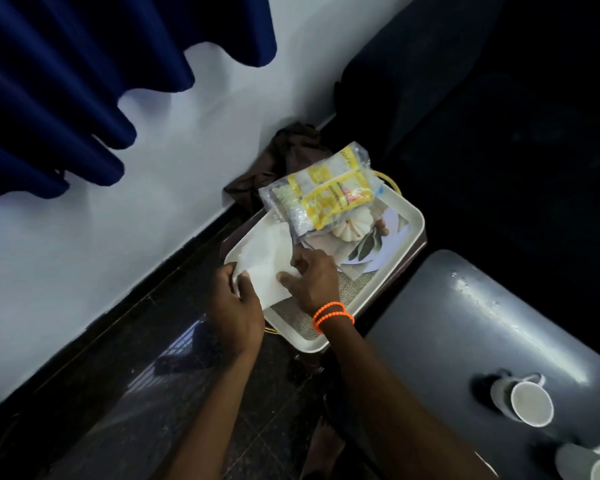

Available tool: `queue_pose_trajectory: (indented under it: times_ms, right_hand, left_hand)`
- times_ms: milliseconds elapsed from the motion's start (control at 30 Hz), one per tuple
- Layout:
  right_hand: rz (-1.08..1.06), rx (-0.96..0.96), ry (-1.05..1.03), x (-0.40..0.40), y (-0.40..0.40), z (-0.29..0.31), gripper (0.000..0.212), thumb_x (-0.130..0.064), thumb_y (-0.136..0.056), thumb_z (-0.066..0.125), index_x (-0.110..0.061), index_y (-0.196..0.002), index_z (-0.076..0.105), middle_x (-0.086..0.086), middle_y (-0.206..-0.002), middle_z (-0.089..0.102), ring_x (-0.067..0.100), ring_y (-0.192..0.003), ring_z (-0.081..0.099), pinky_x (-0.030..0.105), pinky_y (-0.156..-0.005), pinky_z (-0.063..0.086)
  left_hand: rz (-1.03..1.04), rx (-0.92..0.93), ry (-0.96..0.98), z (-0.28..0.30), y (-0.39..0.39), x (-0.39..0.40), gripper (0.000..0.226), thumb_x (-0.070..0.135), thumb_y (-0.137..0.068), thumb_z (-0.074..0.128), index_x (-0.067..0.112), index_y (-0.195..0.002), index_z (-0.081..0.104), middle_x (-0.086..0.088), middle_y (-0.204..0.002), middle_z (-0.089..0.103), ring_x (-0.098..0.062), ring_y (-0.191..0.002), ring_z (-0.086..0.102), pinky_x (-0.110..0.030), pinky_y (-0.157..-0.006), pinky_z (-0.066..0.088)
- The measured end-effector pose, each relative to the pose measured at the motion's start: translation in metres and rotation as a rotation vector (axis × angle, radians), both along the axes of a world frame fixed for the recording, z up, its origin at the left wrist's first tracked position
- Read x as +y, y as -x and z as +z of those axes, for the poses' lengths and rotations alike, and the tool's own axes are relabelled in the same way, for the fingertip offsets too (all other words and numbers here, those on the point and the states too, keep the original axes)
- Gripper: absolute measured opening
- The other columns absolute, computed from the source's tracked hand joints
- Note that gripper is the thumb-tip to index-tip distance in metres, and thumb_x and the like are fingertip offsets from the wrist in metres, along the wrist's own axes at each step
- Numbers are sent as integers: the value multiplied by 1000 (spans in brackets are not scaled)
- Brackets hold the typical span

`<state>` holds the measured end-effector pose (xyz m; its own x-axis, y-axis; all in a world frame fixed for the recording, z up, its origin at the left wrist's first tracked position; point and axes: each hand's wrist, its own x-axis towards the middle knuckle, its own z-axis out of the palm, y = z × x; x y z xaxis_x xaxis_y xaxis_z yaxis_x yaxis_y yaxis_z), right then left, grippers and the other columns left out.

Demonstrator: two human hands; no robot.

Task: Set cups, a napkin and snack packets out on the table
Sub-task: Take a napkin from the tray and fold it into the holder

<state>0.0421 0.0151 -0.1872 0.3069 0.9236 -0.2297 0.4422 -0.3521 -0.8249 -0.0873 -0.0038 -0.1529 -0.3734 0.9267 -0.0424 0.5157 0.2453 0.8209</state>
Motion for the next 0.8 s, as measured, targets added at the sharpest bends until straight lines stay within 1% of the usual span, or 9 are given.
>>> queue_pose_trajectory:
  times_ms: [67, 133, 200, 267, 400, 500, 600, 700, 800]
  right_hand:
    - [-114, 279, -17, -11, -14, 9, 31, -14, -71, 86, -5, -75, 57, 2, -73, 56, 17, -69, 52, 33, -66, 44]
    - [-238, 604, -25, -27, -31, 19, 29, -7, -72, 88, -9, -78, 59, 8, -79, 66, 21, -74, 64, 36, -69, 51]
    - [-374, 896, -26, -44, -50, 31, 33, -8, -72, 88, -8, -96, 65, 19, -98, 76, 36, -90, 75, 43, -76, 56]
    - [-520, 1151, -49, -63, -71, 40, 45, -11, -78, 85, -6, -119, 66, 17, -115, 76, 34, -101, 75, 40, -79, 57]
    - [-803, 1446, -194, -113, -108, 50, 52, -12, -88, 76, -6, -137, 62, 14, -133, 70, 29, -117, 68, 43, -97, 56]
    - [-967, 1343, -270, -158, -137, 55, 46, -7, -84, 77, -8, -129, 67, 13, -125, 74, 30, -112, 72, 45, -95, 59]
    - [-1154, 1020, -236, -209, -170, 59, 38, 2, -84, 77, -5, -120, 69, 14, -114, 78, 31, -103, 76, 45, -91, 63]
    - [-1195, 605, -194, -266, -203, 63, 30, 7, -85, 73, -16, -104, 72, 2, -100, 79, 14, -89, 75, 18, -69, 61]
    - [-1261, 425, -178, -324, -231, 68, 36, 11, -87, 66, -25, -85, 71, -12, -82, 73, 10, -77, 71, 9, -56, 52]
  left_hand:
    - [-29, -35, -45, 11, -13, 1, 23, 9, -103, 59, 1, -124, 63, -8, -113, 68, -12, -89, 65, 4, -68, 43]
    - [-66, -105, -56, 19, -28, 2, 20, 12, -103, 59, 6, -122, 63, 1, -105, 68, 3, -83, 64, -2, -68, 46]
    - [-92, -166, -24, 25, -47, 3, 13, 18, -102, 60, 12, -113, 64, 4, -99, 69, -7, -85, 67, -20, -75, 54]
    - [-138, -239, 36, 29, -71, 1, 3, 20, -100, 61, 19, -99, 64, 0, -94, 71, -20, -85, 67, -41, -81, 56]
    - [-316, -342, 188, 36, -132, -27, 9, 27, -93, 62, 24, -86, 66, -1, -90, 76, -24, -85, 72, -53, -85, 59]
    - [-441, -382, 320, 32, -183, -63, 21, 33, -87, 60, 16, -94, 70, -9, -95, 79, -33, -92, 76, -58, -87, 61]
    - [-579, -386, 444, 29, -231, -111, 7, 32, -88, 64, 28, -87, 70, 2, -88, 80, -16, -80, 76, -42, -75, 62]
    - [-664, -399, 569, 26, -275, -164, 3, 26, -95, 69, 24, -93, 71, -1, -95, 81, -13, -82, 76, -31, -69, 58]
    - [-737, -440, 690, 28, -316, -219, 7, 21, -96, 70, 16, -101, 72, -3, -94, 81, -19, -84, 77, -34, -72, 61]
